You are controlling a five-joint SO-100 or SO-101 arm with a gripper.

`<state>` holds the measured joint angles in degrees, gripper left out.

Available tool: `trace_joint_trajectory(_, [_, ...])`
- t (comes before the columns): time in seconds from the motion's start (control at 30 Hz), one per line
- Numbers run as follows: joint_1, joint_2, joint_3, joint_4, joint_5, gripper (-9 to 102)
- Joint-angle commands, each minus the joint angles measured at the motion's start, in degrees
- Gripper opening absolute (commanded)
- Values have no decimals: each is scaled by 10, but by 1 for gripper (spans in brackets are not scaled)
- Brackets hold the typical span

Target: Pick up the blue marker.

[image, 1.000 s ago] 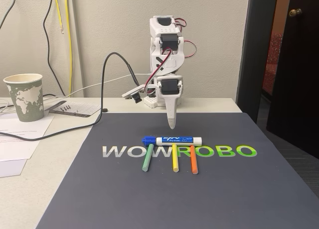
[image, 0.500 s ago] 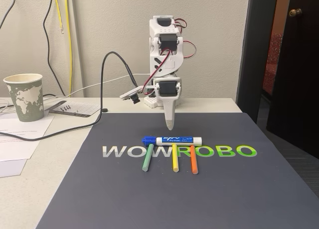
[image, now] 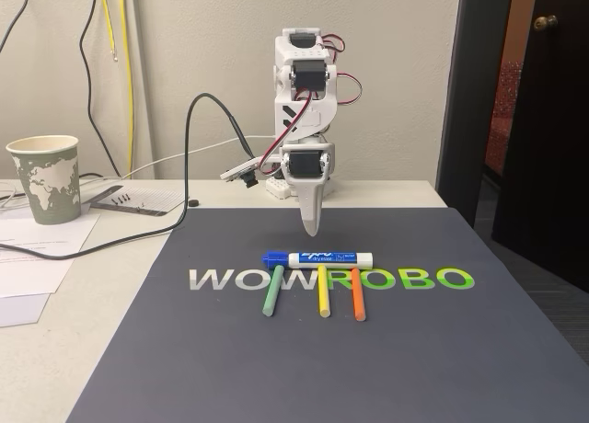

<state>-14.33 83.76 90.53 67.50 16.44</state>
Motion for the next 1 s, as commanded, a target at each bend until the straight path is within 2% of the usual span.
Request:
trace_joint_trajectory(0.0, [4,3,-23,9,7,0])
trace_joint_trajectory(0.33, [-1,4,-11,21,12,0])
trace_joint_trajectory(0.5, [-4,70,90,-68,2,0])
trace_joint_trajectory(0.97, [-4,75,127,-85,15,8])
